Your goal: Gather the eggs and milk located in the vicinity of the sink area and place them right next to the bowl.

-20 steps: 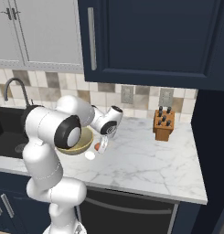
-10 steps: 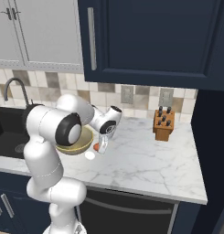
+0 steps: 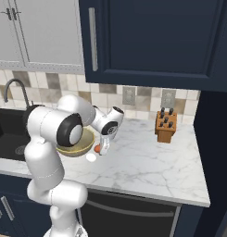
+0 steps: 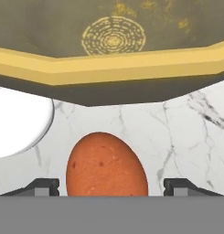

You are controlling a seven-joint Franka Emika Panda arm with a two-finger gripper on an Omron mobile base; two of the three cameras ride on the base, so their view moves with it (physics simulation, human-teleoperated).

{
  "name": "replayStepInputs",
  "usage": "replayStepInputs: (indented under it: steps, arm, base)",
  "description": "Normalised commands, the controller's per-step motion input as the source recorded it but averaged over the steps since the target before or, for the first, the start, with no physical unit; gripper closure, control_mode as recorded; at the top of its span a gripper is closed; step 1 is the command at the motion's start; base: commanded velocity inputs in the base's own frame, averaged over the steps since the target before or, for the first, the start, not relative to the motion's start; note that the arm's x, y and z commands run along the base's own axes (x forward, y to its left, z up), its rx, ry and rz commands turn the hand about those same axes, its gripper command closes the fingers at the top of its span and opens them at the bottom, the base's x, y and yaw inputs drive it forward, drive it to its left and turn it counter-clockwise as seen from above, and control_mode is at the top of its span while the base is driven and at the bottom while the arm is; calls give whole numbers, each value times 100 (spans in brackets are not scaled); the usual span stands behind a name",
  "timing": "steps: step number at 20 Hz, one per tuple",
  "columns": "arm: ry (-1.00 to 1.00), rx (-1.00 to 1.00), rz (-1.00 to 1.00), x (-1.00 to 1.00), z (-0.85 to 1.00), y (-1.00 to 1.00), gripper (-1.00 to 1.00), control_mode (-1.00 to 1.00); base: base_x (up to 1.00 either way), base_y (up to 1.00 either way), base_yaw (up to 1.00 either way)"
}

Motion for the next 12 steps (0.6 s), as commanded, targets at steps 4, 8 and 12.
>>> replayStepInputs:
  steps: [4, 8, 12]
  arm:
    - [0, 0, 0, 0, 0, 0, -100, -100]
    - [0, 0, 0, 0, 11, -16, -100, -100]
    - [0, 0, -1, 0, 29, -43, -100, -100]
  base:
    - [0, 0, 0]
    - [0, 0, 0]
    - [0, 0, 0]
